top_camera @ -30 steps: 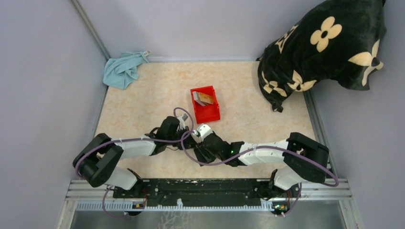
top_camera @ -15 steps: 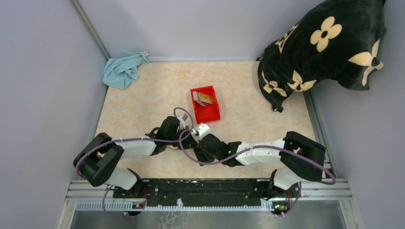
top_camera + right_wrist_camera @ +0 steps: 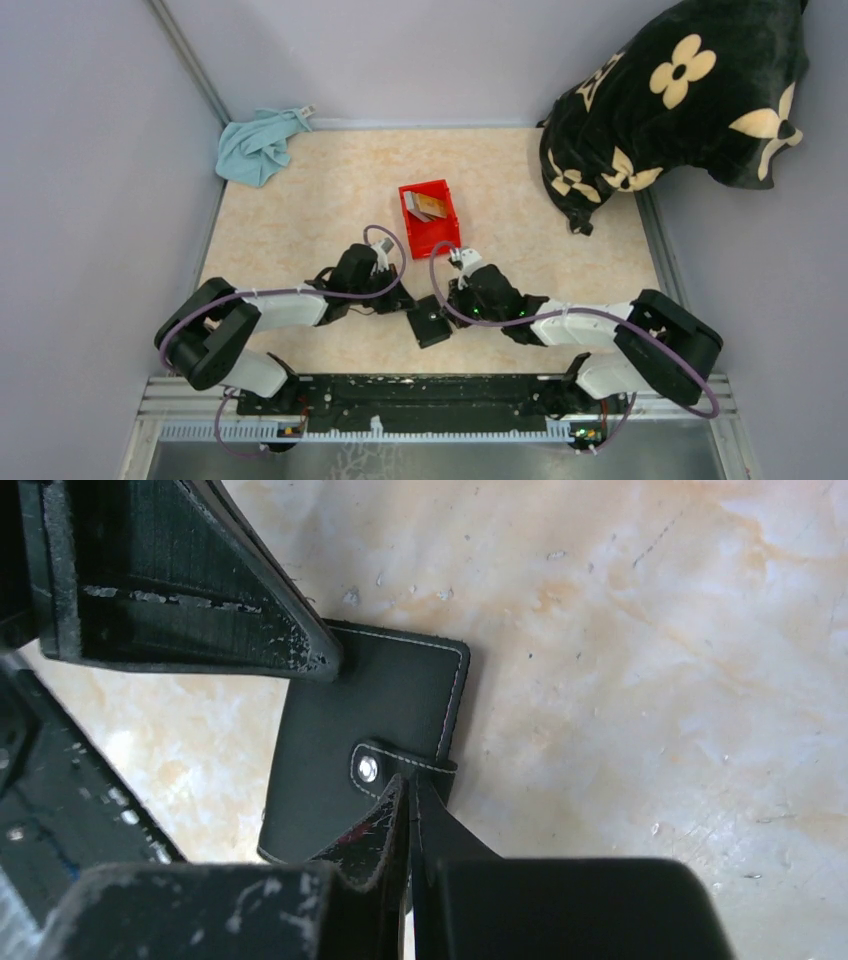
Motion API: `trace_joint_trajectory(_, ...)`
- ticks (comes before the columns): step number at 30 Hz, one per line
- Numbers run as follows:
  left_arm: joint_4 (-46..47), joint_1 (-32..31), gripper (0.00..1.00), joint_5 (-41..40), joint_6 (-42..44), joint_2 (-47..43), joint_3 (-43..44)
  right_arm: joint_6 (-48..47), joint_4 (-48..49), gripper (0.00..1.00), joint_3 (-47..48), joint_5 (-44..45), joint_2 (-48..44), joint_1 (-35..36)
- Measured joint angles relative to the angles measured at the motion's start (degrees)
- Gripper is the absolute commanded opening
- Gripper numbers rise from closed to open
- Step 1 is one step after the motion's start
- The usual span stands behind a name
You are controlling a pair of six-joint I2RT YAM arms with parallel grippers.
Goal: Take the credit cards out of the card holder
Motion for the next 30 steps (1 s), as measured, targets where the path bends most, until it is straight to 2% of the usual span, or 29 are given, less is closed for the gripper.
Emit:
trace_joint_trajectory(6, 1.2, 0.0, 0.0, 0.1, -0.2, 0.9, 0.0, 3.0, 4.1, 0.01, -3.3, -9.2, -1.8, -3.8)
trace_joint_trajectory(9, 1.6, -0.1, 0.0, 0.1, -0.2, 1.0, 0.0, 2.1, 3.5, 0.24, -2.9, -10.0, -2.3, -3.3)
trace_joint_trajectory(13, 1.9, -0.1, 0.0, 0.1, -0.2, 1.4, 0.0, -2.1, -2.7, 0.36, 0.9, -5.2, -2.7, 0.2)
trace_joint_trajectory(20, 2.5, -0.1, 0.0, 0.3, -0.5, 1.8, 0.0, -8.2, -9.0, 0.41, 9.7, 3.3, -1.1, 6.3)
trace_joint_trajectory(30, 2.5, -0.2, 0.0, 0.3, -0.7, 1.8, 0.0, -12.2, -15.8, 0.41, 13.3, 15.1, 8.1, 12.0)
